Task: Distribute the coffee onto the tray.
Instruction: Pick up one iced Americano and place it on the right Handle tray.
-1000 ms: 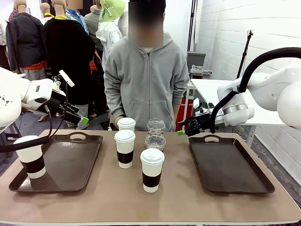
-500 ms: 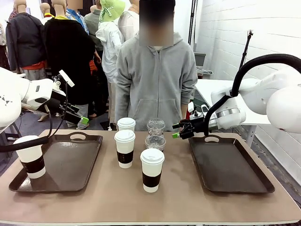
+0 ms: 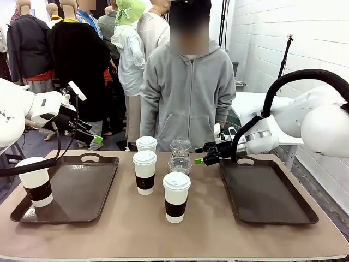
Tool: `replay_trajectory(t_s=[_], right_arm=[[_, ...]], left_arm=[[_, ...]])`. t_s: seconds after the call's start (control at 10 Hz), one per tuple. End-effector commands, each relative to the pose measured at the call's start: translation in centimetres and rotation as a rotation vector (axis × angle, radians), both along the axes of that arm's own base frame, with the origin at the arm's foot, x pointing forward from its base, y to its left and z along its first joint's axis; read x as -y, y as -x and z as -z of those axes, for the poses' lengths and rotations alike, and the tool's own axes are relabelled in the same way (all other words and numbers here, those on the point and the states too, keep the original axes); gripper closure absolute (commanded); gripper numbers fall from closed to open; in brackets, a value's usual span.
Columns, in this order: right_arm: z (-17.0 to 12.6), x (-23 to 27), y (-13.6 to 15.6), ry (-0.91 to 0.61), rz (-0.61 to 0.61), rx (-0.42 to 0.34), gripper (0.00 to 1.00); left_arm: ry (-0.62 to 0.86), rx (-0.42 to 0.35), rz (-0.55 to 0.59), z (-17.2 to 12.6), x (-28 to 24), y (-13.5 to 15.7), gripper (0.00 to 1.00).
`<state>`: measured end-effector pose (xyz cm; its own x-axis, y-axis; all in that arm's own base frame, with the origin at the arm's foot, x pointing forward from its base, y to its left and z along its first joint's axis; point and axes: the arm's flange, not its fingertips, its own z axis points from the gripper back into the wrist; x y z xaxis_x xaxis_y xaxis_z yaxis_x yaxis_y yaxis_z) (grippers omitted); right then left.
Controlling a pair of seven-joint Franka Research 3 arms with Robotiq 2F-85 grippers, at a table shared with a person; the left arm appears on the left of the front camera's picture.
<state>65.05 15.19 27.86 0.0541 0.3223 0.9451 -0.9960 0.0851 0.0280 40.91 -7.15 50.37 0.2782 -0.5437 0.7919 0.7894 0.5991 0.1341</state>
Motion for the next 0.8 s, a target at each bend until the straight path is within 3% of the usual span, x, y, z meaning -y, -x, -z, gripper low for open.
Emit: replay_trajectory(t_s=[0.0, 0.7], right_arm=[[0.5, -0.8, -0.9, -0.059, -0.02, 0.016, 0.0], [0.5, -2.4, -1.7, -0.089, -0.077, -0.038, 0.0]], left_arm=[[0.005, -0.003, 0.002, 0.1, -0.1, 0.0, 0.0], [0.005, -0.003, 0.002, 0.1, -0.1, 0.0, 0.0]])
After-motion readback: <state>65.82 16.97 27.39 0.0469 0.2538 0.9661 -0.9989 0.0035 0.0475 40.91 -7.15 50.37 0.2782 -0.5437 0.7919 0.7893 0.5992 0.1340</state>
